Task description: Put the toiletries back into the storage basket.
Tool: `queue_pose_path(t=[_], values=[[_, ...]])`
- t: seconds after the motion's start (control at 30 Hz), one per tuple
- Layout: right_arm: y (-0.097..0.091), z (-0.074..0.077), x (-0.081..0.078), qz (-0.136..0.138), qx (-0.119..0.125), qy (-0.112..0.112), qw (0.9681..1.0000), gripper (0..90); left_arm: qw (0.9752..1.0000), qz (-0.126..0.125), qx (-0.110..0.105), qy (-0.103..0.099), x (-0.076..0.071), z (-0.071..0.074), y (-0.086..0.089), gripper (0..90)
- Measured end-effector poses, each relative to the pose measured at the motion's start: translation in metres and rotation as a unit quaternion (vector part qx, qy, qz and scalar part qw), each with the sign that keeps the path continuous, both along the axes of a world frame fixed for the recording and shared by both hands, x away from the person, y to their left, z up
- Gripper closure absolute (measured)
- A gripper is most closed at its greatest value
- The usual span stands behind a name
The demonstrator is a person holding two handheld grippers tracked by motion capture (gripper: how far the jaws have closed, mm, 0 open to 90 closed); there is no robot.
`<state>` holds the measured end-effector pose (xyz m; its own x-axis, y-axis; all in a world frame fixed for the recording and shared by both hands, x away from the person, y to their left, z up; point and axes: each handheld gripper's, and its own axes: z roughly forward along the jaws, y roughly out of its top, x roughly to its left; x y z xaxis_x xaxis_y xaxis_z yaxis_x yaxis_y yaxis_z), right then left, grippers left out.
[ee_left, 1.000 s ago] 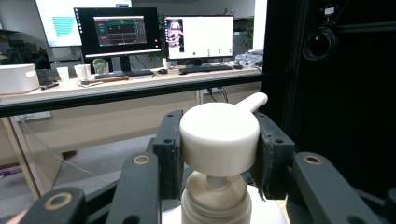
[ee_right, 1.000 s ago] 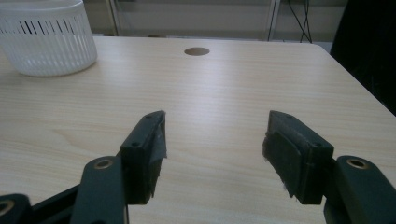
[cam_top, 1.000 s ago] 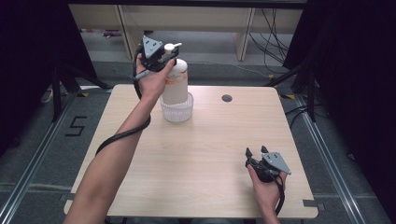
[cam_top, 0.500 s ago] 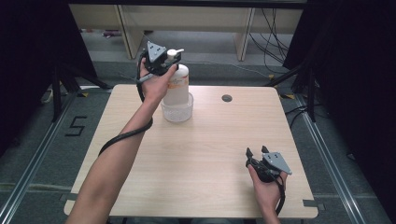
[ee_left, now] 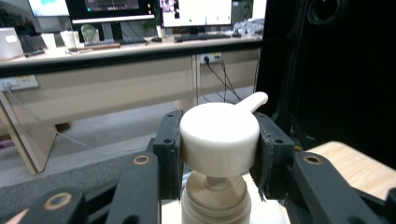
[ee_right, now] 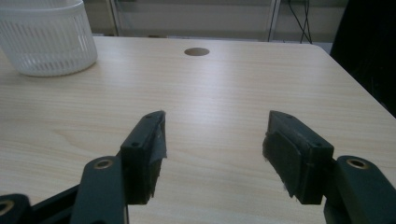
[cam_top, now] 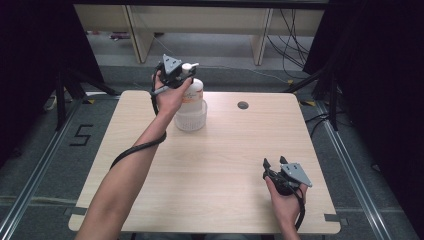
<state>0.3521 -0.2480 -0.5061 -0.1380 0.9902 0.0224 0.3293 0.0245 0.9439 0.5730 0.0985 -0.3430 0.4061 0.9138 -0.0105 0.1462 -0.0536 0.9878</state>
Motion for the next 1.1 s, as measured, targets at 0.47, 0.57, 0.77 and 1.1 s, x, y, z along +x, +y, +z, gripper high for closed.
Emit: queue_pose_path(t=[0.47, 0.57, 0.77, 1.1], values=[[0.002, 0.000, 0.000, -0.001, 0.002, 0.004, 1.0000, 39.1, 0.9999, 0.006, 0.005, 0.013, 0.005, -0.018, 0.006, 58.8], [0.001, 0.000, 0.000, -0.002, 0.001, 0.005, 1.0000, 39.1, 0.9999, 0.007, 0.002, 0.013, 0.005, -0.019, 0.008, 58.7], [0.000, 0.001, -0.001, 0.008, -0.005, 0.001, 1.0000, 39.0, 0.9998, 0.008, -0.004, 0.018, 0.004, -0.019, 0.013, 58.2], [0.002, 0.000, 0.000, 0.009, 0.009, 0.005, 0.9999, 38.5, 0.9997, 0.018, -0.003, 0.018, 0.000, -0.015, 0.012, 43.2]])
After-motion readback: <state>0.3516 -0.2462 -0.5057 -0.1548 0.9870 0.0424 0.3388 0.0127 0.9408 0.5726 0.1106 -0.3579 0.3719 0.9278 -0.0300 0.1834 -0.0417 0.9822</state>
